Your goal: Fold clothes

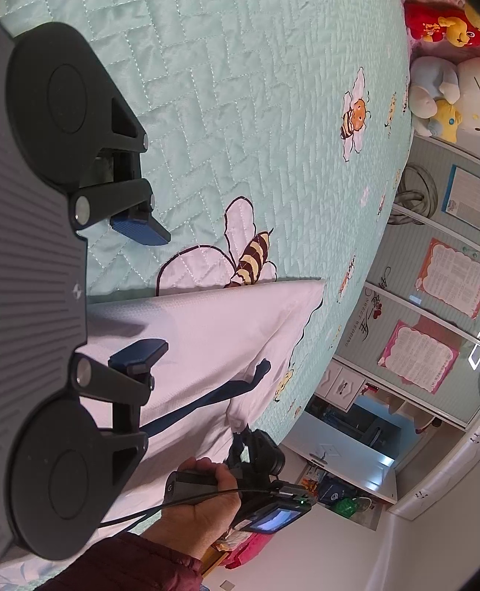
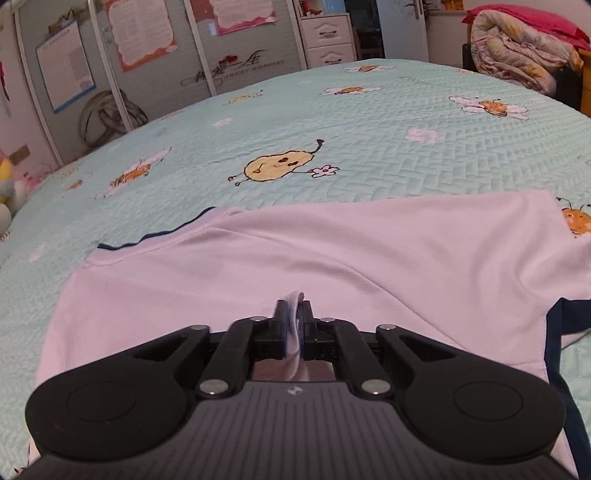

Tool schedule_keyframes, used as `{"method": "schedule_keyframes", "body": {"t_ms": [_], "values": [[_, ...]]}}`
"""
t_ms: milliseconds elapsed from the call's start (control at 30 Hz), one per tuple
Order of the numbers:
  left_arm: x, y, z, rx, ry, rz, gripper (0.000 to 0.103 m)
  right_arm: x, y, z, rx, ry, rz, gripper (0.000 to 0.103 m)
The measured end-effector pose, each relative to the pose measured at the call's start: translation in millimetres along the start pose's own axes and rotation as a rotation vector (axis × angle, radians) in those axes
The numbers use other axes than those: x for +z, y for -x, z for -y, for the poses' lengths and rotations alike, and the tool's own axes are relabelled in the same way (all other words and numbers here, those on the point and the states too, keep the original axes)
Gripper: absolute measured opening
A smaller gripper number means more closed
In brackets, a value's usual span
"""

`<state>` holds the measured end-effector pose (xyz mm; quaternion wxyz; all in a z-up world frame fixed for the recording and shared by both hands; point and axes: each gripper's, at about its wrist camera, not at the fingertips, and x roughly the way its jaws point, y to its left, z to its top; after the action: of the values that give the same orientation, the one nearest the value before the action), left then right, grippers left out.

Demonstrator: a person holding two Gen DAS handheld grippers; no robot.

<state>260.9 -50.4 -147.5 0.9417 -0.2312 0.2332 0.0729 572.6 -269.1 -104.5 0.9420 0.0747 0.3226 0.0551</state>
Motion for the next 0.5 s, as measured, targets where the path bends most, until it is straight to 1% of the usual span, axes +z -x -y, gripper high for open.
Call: {"method": "schedule_keyframes", "body": {"t_ms": [33,100,133,167,200,233,267,333,467,500], "values": [[0.0,0.0,0.0,0.0,0.0,0.0,0.06,-0.2,2.7,0.7,0.001,0.004,0.017,0.024],[-0.2,0.0,-0.1,0.0,-0.001,0.0,0.06,-0.6,8.1,2.1,0.002,0.012,0.051,0.024],[-0.3,-0.1,0.0,0.001,-0.001,0.0,0.06,-0.8,11.9,-0.7,0.038,0.027,0.059,0.025],[-0.4,0.0,0.1,0.001,-0.002,0.0,0.06,-0.4,14.2,-6.7,0.105,0.052,0.046,0.026],[-0.4,-0.1,0.1,0.001,-0.002,0.0,0.06,0.2,13.4,-15.7,0.175,0.088,0.014,0.029],[-0.4,-0.1,0.0,0.001,-0.001,0.0,0.06,0.6,11.6,-26.0,0.242,0.129,-0.022,0.029],[-0.3,-0.2,0.0,0.001,-0.001,0.0,0.06,1.0,9.7,-37.0,0.279,0.173,-0.048,0.029],[-0.3,-0.2,0.0,0.001,-0.001,0.0,0.06,4.1,0.7,-57.0,0.32,0.247,-0.108,0.03],[-0.3,0.0,-0.6,-0.003,0.002,0.0,0.061,12.7,-12.8,-80.1,0.311,0.223,-0.196,0.031],[-0.2,0.0,-0.8,-0.003,0.002,0.0,0.061,13.6,-13.6,-87.3,0.305,0.24,-0.209,0.033]]}}
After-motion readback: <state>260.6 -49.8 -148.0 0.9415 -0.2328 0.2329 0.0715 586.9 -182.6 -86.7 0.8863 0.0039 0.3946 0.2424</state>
